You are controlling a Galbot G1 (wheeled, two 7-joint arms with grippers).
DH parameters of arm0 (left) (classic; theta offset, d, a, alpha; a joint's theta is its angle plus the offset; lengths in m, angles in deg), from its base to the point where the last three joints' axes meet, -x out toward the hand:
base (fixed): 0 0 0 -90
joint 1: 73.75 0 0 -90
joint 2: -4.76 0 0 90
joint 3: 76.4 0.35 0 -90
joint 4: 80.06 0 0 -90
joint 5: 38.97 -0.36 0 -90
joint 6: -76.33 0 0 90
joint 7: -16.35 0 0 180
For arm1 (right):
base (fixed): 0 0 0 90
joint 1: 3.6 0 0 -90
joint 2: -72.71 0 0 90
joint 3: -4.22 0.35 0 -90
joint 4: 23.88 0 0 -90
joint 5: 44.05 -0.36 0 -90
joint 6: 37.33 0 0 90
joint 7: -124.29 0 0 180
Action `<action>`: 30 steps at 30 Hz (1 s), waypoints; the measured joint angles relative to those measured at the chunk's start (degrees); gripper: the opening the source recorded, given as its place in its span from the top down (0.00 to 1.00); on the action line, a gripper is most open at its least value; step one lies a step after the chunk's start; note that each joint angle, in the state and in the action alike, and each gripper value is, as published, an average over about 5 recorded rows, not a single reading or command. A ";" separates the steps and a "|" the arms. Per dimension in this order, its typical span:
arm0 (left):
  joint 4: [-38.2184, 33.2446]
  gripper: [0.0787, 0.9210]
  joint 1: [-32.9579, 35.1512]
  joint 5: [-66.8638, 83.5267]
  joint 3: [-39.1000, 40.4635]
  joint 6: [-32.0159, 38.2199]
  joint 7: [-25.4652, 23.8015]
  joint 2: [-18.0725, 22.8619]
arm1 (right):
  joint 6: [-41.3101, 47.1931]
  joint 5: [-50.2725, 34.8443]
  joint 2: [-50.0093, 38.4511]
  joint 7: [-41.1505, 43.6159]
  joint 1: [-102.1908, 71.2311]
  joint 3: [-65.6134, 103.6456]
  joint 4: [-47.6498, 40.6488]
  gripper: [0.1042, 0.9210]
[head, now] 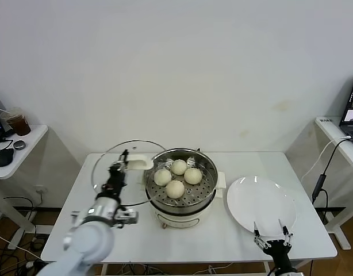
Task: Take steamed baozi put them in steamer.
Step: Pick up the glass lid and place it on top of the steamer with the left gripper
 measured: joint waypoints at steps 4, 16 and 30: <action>1.94 0.89 -4.84 -4.79 5.83 -2.36 -3.67 3.66 | -0.20 1.32 0.98 -0.31 0.37 -0.36 -0.40 0.12; 8.96 0.89 -11.24 -11.36 14.70 -5.03 -6.85 14.37 | -0.71 2.62 1.37 -0.68 0.40 -0.62 -0.81 0.12; 15.50 0.89 -11.00 -11.19 16.23 -3.88 -3.19 19.83 | -0.44 1.49 0.66 -0.56 -0.06 -0.97 -0.33 0.12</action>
